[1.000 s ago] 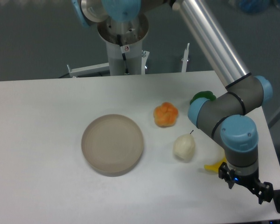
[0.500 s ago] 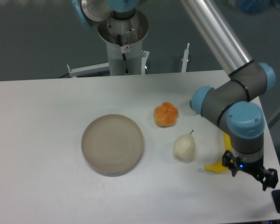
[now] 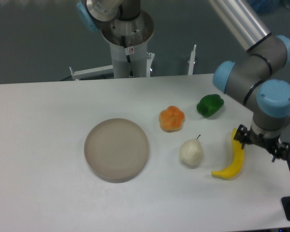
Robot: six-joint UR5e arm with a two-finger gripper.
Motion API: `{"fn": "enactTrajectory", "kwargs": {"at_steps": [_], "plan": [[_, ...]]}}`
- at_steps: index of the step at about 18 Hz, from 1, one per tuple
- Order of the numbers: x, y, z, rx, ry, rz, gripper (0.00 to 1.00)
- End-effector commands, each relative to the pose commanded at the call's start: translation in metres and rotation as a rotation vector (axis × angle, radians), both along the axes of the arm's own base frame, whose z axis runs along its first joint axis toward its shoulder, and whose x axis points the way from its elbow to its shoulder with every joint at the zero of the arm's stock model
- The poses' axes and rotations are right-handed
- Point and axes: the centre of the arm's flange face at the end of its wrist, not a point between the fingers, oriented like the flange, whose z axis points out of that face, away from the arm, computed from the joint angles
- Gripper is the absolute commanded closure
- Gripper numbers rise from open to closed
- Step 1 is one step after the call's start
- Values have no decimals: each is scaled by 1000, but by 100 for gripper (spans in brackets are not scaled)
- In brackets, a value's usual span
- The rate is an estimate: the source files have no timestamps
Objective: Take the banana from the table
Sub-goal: 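Move the gripper up and away from the yellow banana, then lower the open gripper onto the banana's stem end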
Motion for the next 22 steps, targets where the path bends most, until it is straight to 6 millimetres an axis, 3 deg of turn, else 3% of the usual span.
{"fn": "enactTrajectory", "kwargs": {"at_steps": [2,8,12,15,22], "plan": [[0,-8,-19,-13,-39,24,0],[-5,-29,-42,37,-112,87,0],[-2,-25,-48,42,-112,130,0],[3,-23,-68,58,-83,132,0],[8,-22,-74,62,-80,133,0]]}}
